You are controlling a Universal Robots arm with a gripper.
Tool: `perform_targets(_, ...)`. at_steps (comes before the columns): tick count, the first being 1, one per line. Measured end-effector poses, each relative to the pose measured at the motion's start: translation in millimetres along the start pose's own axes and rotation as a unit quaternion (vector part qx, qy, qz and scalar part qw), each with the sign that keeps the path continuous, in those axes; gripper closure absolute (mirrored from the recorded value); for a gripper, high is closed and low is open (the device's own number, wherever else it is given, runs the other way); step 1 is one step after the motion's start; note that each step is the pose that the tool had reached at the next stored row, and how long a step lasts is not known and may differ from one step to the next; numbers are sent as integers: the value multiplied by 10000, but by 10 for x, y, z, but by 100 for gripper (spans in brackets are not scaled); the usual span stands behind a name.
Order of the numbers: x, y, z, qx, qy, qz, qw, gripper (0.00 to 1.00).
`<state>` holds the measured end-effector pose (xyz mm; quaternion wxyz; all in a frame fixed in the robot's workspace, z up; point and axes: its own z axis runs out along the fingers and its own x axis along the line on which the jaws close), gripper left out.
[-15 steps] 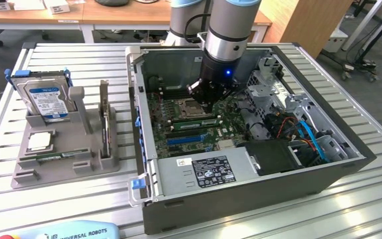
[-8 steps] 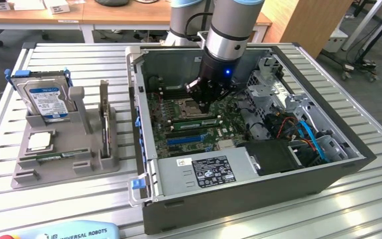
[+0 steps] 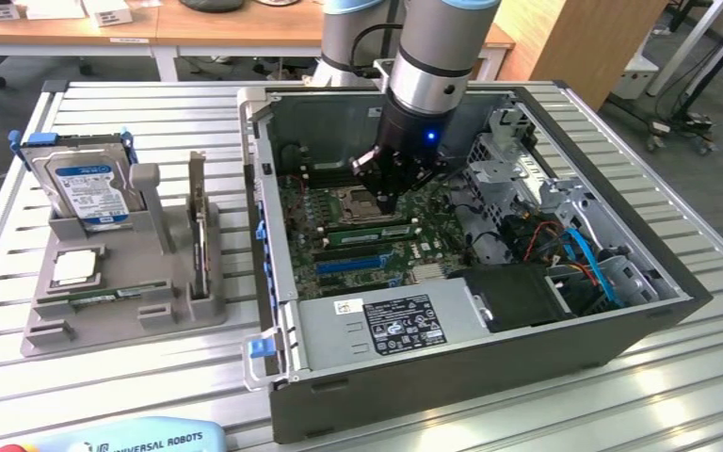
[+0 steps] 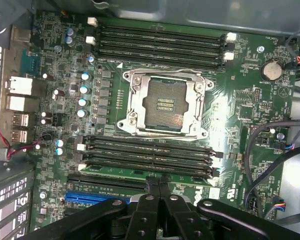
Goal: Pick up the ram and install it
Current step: 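Press down the ram until it locks into place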
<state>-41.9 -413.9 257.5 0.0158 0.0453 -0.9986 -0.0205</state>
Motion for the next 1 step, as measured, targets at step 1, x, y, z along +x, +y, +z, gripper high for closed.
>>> perform_targets(1,0,0,0,0,0,0,10000,90)
